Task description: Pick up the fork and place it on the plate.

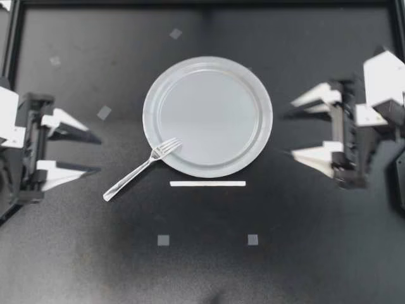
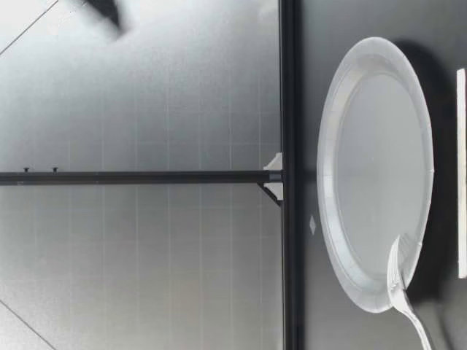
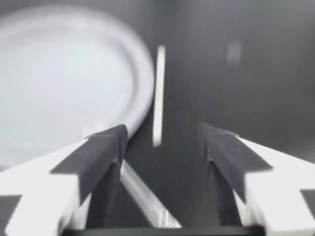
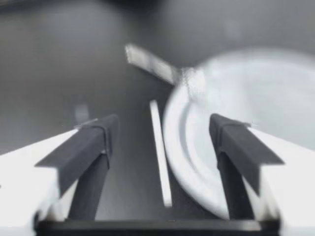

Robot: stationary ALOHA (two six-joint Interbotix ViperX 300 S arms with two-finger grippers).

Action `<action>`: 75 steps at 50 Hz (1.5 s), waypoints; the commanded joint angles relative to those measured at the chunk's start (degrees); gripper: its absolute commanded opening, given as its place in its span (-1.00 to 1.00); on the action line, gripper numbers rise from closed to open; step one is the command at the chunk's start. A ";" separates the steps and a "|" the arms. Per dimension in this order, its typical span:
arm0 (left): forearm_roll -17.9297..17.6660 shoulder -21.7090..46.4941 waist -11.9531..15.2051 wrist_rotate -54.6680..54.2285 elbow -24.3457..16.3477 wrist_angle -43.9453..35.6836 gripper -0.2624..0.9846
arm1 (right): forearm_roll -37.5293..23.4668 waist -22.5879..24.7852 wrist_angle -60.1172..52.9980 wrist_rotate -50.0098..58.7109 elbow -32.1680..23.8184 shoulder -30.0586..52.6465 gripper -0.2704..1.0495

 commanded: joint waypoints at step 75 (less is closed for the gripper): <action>0.35 -8.17 0.18 -0.44 1.76 24.96 0.33 | 0.88 1.41 30.41 5.10 13.36 -22.06 0.48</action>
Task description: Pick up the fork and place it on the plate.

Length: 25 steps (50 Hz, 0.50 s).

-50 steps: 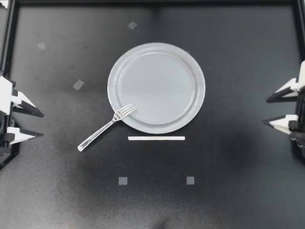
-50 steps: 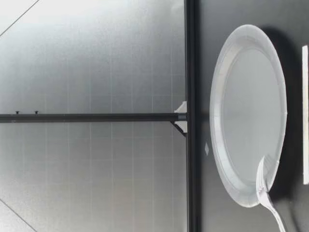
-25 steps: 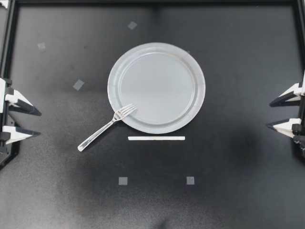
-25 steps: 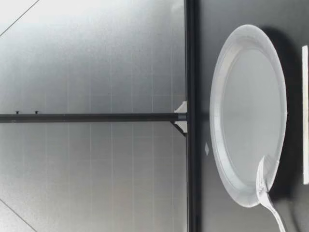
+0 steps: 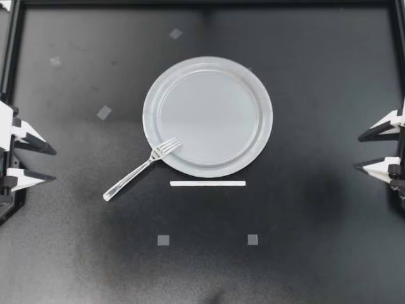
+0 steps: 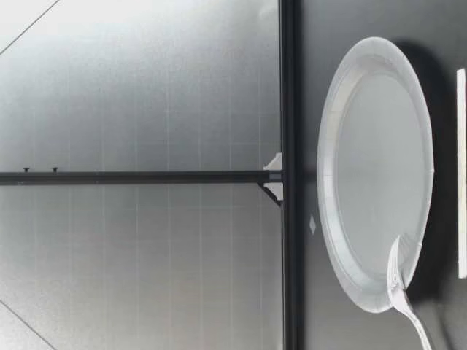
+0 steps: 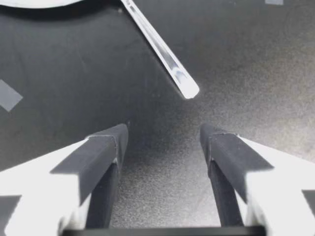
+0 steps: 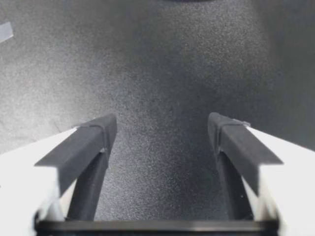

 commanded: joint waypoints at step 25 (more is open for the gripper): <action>-0.09 0.53 0.09 0.53 -0.70 -0.44 0.33 | 0.35 0.35 -0.62 0.18 0.18 -4.66 0.48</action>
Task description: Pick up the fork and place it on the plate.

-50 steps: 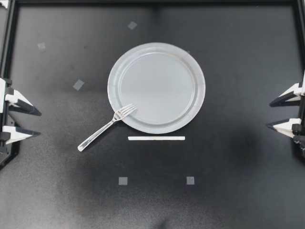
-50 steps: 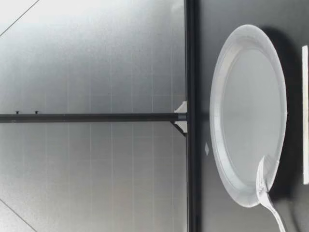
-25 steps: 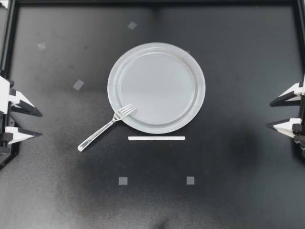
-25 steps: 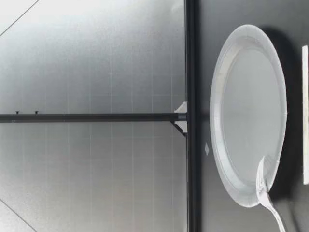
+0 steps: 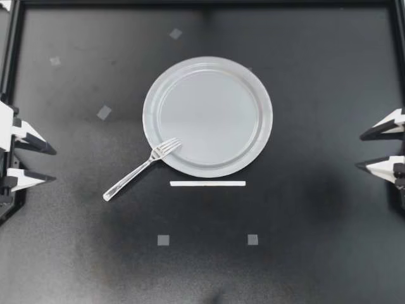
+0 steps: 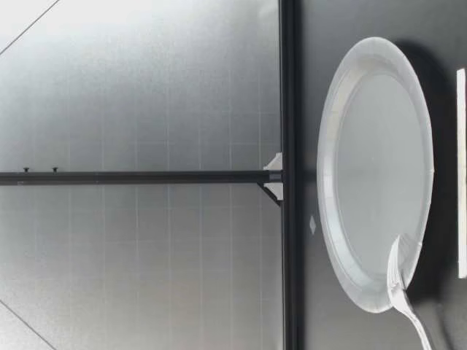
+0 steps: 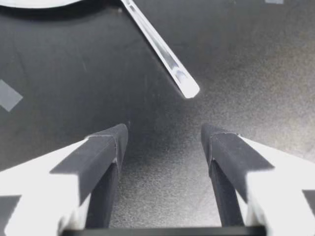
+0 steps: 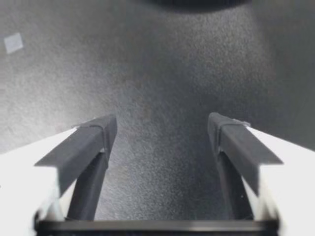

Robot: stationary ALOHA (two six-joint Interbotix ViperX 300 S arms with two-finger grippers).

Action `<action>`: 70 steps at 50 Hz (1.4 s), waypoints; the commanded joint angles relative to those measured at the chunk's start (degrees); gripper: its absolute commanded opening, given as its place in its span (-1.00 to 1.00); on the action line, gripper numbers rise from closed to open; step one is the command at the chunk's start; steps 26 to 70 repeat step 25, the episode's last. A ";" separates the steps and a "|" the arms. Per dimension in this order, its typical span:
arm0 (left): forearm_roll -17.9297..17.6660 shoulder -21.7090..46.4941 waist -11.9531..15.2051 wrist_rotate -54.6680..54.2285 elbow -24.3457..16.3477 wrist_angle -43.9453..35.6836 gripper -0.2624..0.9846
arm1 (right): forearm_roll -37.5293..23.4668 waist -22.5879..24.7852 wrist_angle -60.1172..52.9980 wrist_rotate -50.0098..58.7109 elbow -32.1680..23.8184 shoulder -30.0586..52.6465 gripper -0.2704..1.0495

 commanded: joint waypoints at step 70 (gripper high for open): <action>-0.26 0.53 0.09 0.09 -0.70 -0.53 0.32 | 0.35 0.26 -0.70 0.00 -0.44 -1.41 0.48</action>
